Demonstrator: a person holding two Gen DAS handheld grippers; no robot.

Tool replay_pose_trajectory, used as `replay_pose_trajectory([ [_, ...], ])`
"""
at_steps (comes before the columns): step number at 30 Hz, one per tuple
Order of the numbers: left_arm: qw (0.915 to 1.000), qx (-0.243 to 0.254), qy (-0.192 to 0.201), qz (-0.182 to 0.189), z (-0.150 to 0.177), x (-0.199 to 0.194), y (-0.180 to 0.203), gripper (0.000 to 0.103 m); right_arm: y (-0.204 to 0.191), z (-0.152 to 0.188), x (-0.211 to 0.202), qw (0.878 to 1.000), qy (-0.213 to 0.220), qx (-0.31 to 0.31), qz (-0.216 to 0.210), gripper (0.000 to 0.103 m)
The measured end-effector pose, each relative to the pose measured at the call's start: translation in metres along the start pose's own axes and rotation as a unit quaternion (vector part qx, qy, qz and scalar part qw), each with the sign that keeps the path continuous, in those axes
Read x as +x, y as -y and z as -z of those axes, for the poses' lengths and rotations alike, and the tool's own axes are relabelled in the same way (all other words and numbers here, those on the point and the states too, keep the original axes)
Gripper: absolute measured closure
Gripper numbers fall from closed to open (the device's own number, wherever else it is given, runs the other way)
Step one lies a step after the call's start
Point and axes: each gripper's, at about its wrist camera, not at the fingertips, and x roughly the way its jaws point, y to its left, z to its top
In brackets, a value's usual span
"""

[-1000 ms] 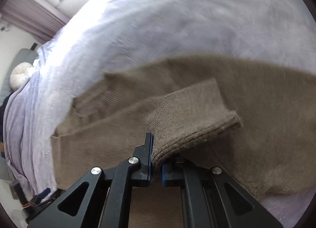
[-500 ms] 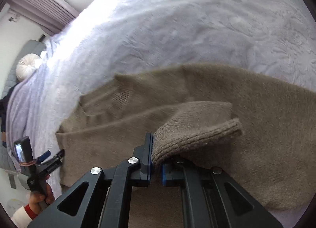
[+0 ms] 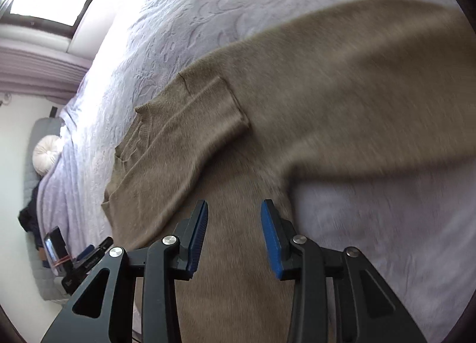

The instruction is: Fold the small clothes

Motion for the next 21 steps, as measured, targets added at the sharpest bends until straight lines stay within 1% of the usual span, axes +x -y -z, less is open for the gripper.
replay_pose_trajectory([
  [4, 0.9988, 0.033, -0.006, 0.036, 0.009, -0.021, 0.047, 0.000, 0.017, 0.016, -0.012, 1.000, 0.004, 0.028, -0.013, 0.062],
  [7, 0.9962, 0.059, -0.019, 0.061, 0.014, -0.031, 0.087, 0.000, 0.033, 0.023, -0.023, 0.999, 0.010, 0.047, -0.016, 0.062],
  [10, 0.9939, 0.075, -0.022, 0.078, 0.016, -0.040, 0.119, 0.000, 0.049, 0.025, -0.035, 0.998, 0.020, 0.063, -0.016, 0.061],
  [13, 0.9912, 0.082, -0.021, 0.102, 0.010, -0.049, 0.146, 0.000, 0.068, 0.026, -0.047, 0.996, 0.033, 0.080, -0.015, 0.061],
  [17, 0.9892, 0.100, -0.007, 0.107, -0.003, -0.059, 0.177, 0.000, 0.099, 0.026, -0.065, 0.992, 0.056, 0.114, -0.015, 0.061],
  [21, 0.9882, 0.106, 0.000, 0.111, -0.016, -0.063, 0.199, 0.000, 0.123, 0.025, -0.082, 0.988, 0.078, 0.133, -0.017, 0.061],
])
